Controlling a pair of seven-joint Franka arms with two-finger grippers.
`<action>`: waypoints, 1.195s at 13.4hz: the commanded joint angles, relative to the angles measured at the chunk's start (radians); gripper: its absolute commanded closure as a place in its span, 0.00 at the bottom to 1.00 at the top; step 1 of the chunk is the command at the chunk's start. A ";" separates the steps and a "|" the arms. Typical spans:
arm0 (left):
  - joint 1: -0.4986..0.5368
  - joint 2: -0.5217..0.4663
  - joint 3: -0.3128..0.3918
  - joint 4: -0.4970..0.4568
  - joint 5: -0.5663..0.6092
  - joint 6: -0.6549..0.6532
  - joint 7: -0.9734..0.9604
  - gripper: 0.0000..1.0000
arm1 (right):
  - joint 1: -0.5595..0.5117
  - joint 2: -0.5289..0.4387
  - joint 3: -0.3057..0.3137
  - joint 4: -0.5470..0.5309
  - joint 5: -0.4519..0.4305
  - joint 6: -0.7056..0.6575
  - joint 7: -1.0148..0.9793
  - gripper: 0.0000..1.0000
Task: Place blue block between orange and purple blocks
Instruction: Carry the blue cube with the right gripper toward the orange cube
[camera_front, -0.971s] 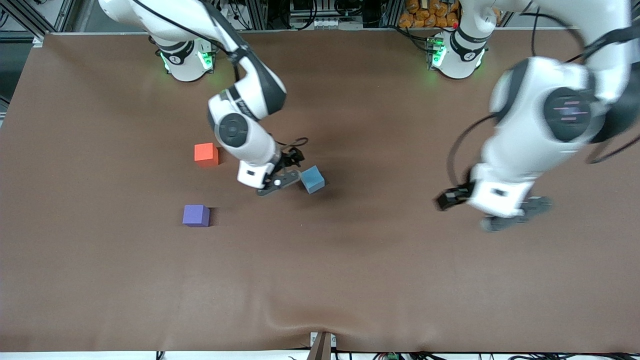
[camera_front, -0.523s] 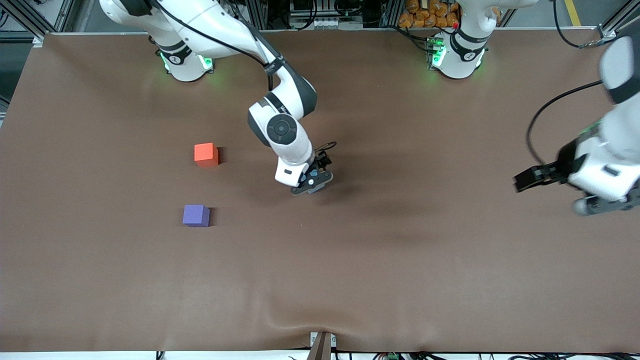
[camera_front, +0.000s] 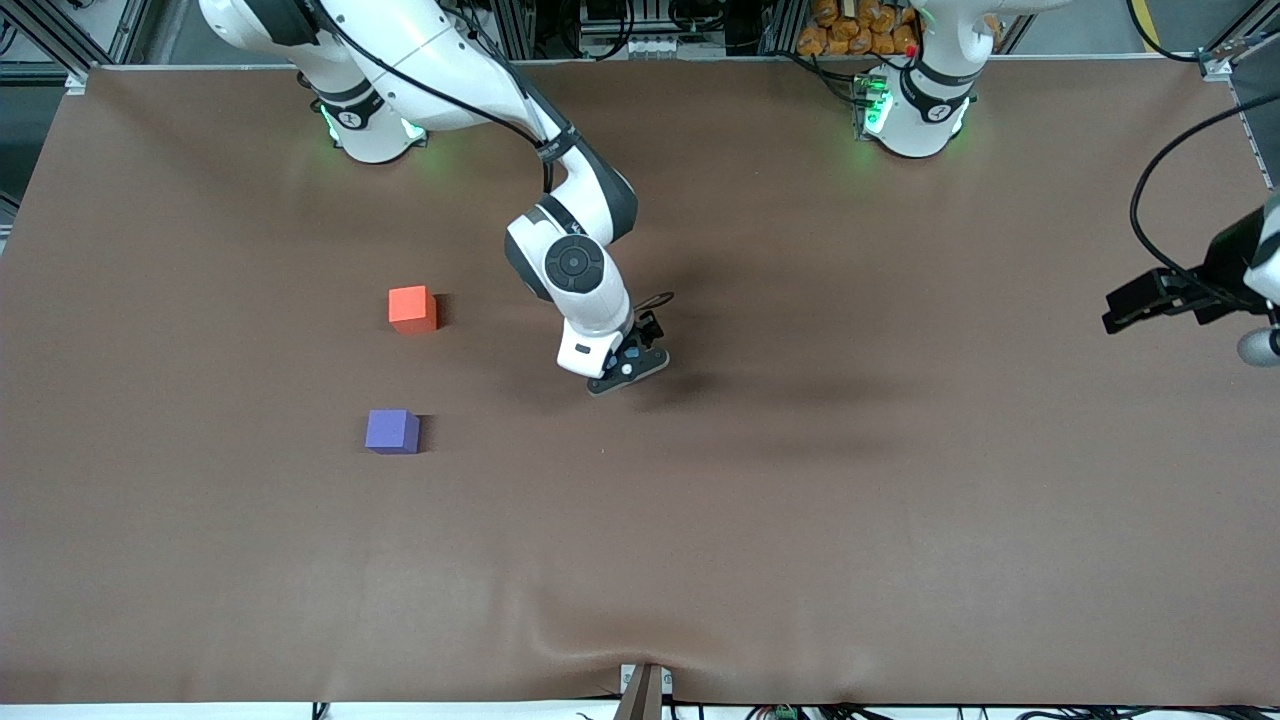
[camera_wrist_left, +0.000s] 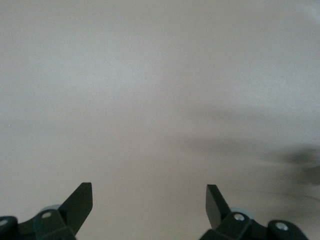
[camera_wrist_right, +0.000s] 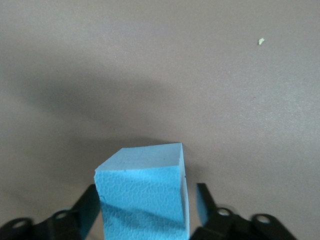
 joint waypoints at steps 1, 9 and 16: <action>0.003 -0.101 -0.009 -0.132 -0.002 0.059 0.020 0.00 | 0.004 0.011 -0.004 0.025 -0.026 0.003 0.057 0.91; 0.006 -0.124 -0.034 -0.129 -0.006 -0.006 0.018 0.00 | -0.280 -0.369 -0.015 -0.241 -0.023 -0.115 0.175 0.91; 0.000 -0.122 -0.038 -0.130 -0.022 0.014 0.017 0.00 | -0.480 -0.546 -0.017 -0.484 -0.024 -0.199 0.124 0.91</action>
